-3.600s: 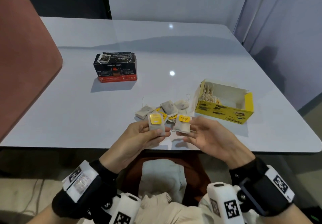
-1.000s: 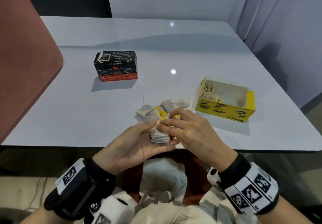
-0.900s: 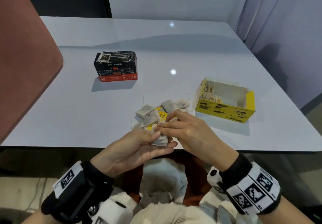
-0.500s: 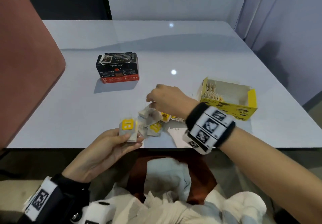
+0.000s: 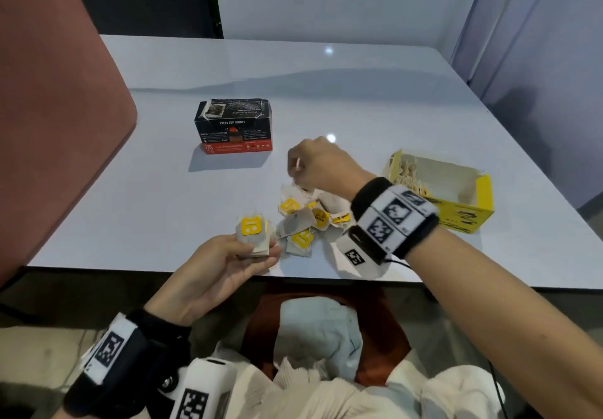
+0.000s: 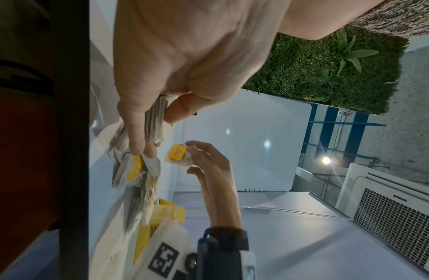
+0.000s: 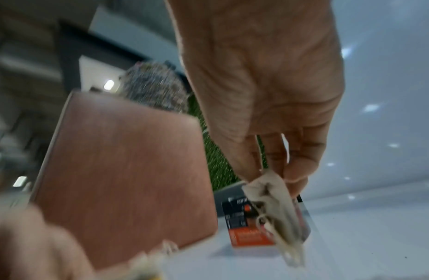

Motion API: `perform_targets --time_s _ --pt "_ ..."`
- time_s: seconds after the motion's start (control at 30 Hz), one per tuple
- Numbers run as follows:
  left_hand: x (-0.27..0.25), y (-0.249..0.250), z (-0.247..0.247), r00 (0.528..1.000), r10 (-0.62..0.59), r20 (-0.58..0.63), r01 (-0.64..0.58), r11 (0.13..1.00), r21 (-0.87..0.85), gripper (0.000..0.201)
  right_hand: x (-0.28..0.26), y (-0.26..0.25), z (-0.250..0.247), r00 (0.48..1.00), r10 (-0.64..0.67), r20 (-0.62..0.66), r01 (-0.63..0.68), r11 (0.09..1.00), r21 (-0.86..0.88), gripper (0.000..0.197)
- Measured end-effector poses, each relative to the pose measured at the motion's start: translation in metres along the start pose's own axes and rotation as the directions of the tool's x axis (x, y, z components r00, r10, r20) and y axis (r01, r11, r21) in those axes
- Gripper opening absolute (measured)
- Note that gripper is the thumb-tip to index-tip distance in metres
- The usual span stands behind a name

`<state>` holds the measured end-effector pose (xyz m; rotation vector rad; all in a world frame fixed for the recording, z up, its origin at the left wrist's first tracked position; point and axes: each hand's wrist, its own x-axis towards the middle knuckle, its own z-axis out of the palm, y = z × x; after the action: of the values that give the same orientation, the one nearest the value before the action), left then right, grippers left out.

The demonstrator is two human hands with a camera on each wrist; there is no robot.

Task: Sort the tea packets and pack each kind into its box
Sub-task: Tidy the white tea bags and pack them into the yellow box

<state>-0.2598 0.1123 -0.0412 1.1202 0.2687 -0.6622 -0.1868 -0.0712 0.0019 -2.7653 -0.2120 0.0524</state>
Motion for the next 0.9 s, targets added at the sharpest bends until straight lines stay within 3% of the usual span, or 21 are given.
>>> perform_targets --time_s 0.07,0.1,0.17,0.23,0.27,0.3,0.47,0.6,0.67,0.8,0.83,0.9 --pt "0.002 -0.002 0.004 1.0 0.001 0.01 -0.001 1.0 -0.02 0.027 -0.015 0.013 -0.01 0.996 0.082 -0.032 -0.065 0.931 0.36 0.019" --pt "0.002 -0.003 0.008 1.0 0.003 0.012 -0.003 1.0 -0.021 0.027 -0.027 0.017 -0.013 0.993 0.116 0.0 -0.098 0.839 0.535 0.023" --pt "0.004 -0.005 0.016 1.0 0.009 0.027 -0.009 1.0 -0.004 0.028 -0.05 0.02 -0.013 0.985 0.125 0.123 -0.173 0.572 0.802 0.03" --pt "0.006 -0.007 0.025 0.998 0.028 0.055 -0.028 1.0 0.006 0.029 -0.069 0.018 -0.005 0.972 0.086 0.217 -0.233 0.287 0.929 0.033" --pt "0.006 -0.007 0.029 0.997 0.042 0.068 -0.043 0.999 0.007 0.029 -0.076 0.016 -0.001 0.969 0.079 0.234 -0.246 0.211 0.946 0.032" --pt "0.007 -0.007 0.034 0.995 0.06 0.078 -0.06 0.998 0.002 0.029 -0.081 0.014 0.004 0.967 0.089 0.24 -0.253 0.206 0.945 0.03" --pt "0.009 -0.007 0.047 0.986 0.103 0.128 -0.105 0.995 0.002 0.03 -0.09 0.01 0.016 0.975 0.151 0.16 -0.214 0.479 0.851 0.013" --pt "0.01 -0.009 0.047 0.984 0.12 0.132 -0.129 0.99 0.062 0.03 -0.088 0.009 0.016 0.979 0.189 0.076 -0.175 0.587 0.79 0.013" --pt "0.01 -0.011 0.048 0.982 0.123 0.143 -0.133 0.989 0.066 0.03 -0.087 0.01 0.015 0.982 0.181 0.049 -0.146 0.576 0.804 0.018" --pt "0.012 -0.016 0.047 0.985 0.113 0.127 -0.126 0.987 0.099 0.034 -0.085 0.009 0.01 0.979 0.203 0.01 -0.088 0.378 0.922 0.023" --pt "0.011 -0.016 0.048 0.985 0.111 0.135 -0.123 0.989 0.087 0.038 -0.085 0.009 0.012 0.976 0.215 0.007 -0.089 0.372 0.924 0.024" --pt "0.011 -0.016 0.048 0.98 0.105 0.171 -0.119 0.99 0.073 0.046 -0.084 0.009 0.021 0.97 0.242 -0.031 -0.096 0.493 0.865 0.025"
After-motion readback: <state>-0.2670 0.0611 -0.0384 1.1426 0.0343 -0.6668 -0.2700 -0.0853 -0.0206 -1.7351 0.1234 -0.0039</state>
